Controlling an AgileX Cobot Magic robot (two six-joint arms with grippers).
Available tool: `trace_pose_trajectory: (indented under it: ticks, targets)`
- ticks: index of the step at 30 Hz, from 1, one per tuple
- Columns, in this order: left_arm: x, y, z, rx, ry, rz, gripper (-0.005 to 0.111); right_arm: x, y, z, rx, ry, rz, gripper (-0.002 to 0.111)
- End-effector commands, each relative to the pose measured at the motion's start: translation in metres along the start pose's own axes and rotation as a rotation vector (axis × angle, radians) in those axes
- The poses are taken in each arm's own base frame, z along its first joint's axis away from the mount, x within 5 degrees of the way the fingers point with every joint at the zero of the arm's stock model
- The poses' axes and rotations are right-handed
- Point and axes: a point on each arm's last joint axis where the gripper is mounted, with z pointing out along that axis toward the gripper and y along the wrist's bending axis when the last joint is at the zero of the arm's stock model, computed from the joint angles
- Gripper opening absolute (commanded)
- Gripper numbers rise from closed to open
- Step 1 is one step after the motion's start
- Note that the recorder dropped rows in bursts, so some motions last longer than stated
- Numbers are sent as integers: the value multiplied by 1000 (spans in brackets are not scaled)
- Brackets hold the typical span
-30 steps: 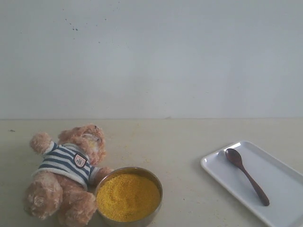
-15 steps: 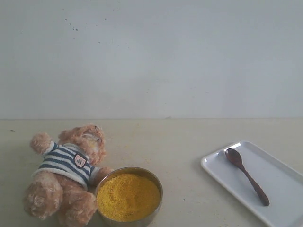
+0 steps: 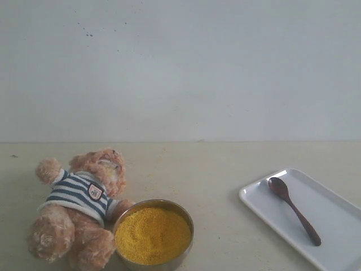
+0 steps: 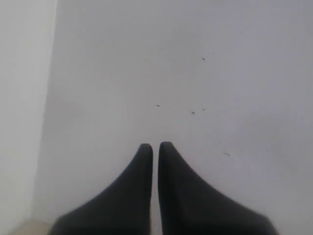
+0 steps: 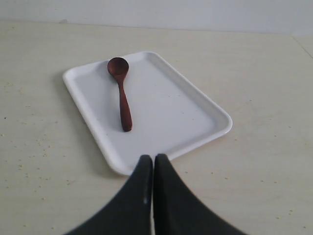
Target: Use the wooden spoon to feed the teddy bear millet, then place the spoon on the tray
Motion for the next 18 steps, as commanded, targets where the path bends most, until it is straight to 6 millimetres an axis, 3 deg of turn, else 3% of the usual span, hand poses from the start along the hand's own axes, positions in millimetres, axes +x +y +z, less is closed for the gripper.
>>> trace_pose_trajectory:
  ticks: [1, 5, 10, 13, 18]
  targets:
    - [16, -2, -6, 13, 145, -124, 4, 0, 0, 0, 5, -4, -5, 0]
    - [6, -3, -32, 47, 43, 49, 4, 0, 0, 0, 3, -4, -4, 0]
    - [-10, -3, -88, 96, -155, 104, 4, 0, 0, 0, 3, -4, -4, 0]
    - [-8, -2, -109, 128, -223, 13, 4, 0, 0, 0, 3, -4, -4, 0]
    - [25, 2, -100, 127, -133, -33, 4, 0, 0, 0, 3, -4, -4, 0]
